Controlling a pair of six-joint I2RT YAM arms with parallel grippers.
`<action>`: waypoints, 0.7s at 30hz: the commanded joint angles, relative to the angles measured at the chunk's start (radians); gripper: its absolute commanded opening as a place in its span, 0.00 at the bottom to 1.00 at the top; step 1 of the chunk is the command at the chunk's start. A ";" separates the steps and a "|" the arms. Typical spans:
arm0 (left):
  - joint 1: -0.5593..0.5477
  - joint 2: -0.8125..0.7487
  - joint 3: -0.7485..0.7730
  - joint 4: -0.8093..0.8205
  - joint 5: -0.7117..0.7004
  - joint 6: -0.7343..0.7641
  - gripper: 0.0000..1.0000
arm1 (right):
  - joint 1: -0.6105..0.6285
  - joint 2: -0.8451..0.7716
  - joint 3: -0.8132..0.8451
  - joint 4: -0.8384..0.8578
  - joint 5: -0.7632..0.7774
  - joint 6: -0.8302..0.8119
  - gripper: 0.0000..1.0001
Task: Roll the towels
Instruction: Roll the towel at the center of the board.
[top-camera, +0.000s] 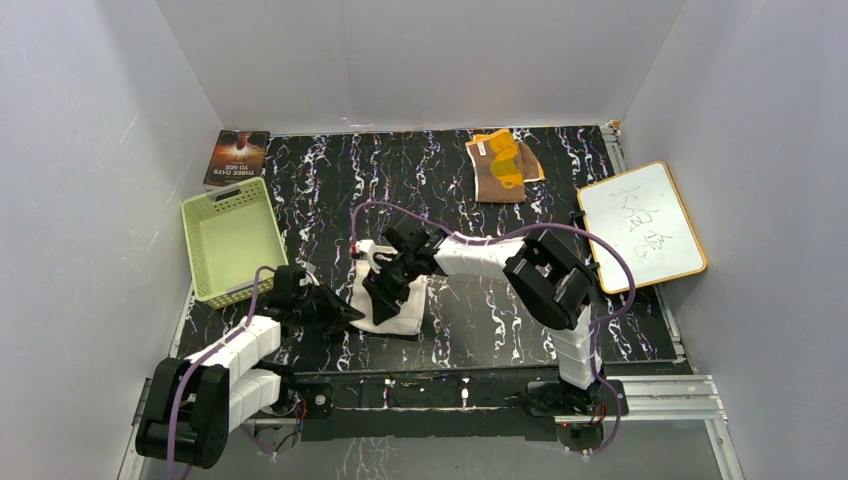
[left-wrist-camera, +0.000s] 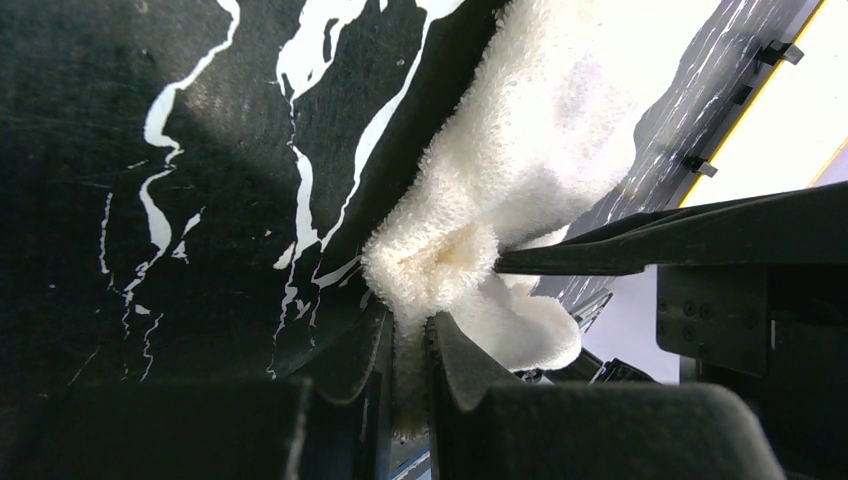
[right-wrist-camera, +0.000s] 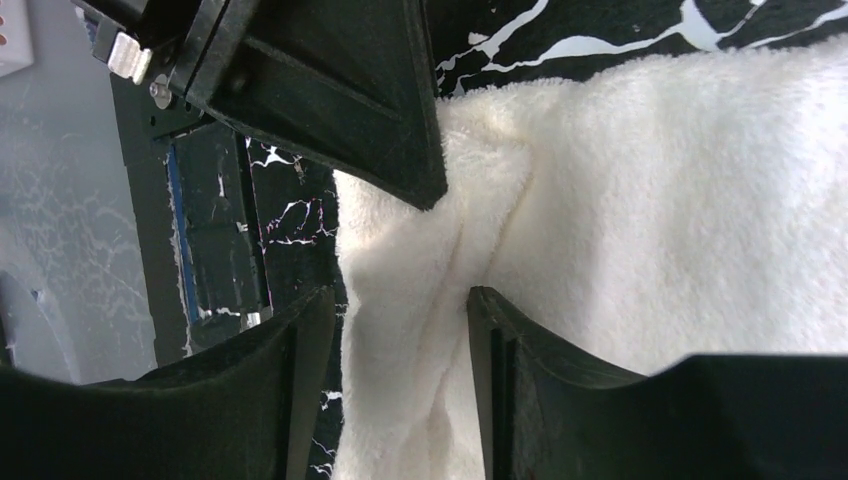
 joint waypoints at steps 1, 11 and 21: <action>0.002 0.006 0.013 -0.045 0.030 0.017 0.00 | 0.025 0.016 0.074 -0.020 -0.029 -0.032 0.46; 0.001 0.007 0.012 -0.059 0.017 0.014 0.00 | 0.031 -0.005 -0.017 -0.006 -0.062 -0.025 0.32; 0.001 -0.024 -0.007 -0.086 -0.004 -0.005 0.00 | 0.021 -0.086 -0.218 0.085 -0.071 0.029 0.31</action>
